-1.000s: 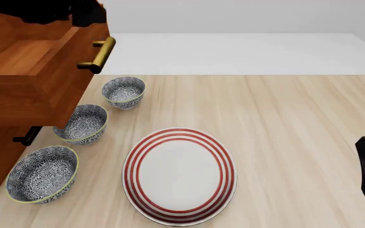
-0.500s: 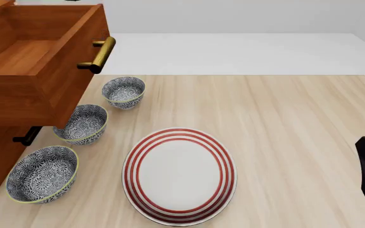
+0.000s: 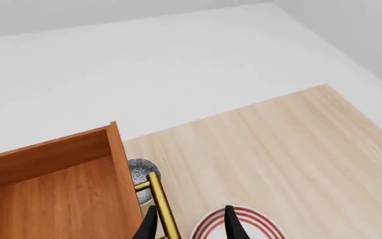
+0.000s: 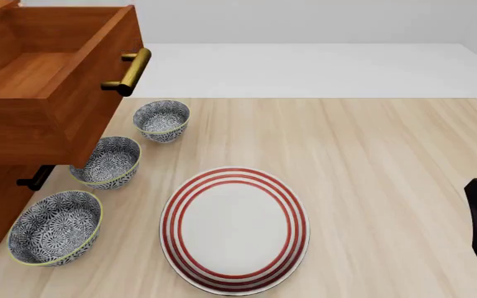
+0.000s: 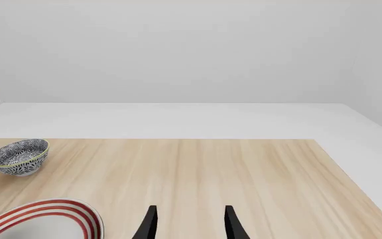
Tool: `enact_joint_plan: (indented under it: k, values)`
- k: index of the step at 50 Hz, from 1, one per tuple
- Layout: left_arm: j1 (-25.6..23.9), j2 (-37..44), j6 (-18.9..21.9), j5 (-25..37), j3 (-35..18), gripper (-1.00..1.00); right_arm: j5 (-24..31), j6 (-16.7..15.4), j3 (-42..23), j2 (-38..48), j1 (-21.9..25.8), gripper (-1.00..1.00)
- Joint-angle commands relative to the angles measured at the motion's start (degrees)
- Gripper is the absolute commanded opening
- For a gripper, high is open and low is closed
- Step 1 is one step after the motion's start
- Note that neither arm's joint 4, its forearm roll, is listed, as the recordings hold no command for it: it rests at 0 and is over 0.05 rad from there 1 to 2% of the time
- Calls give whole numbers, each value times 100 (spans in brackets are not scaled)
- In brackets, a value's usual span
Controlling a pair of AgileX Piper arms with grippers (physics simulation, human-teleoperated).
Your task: Open the top drawer of the cabinet.
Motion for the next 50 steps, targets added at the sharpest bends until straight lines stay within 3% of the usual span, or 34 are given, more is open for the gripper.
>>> enact_joint_plan:
  k: [1, 50]
  values:
    - [-48, -214, -45, -97, 167, 100, -1, 0, 0, 0, 0, 100]
    - [-307, -548, -107, -4, 328, 100, 0, -1, 0, 0, 0, 100]
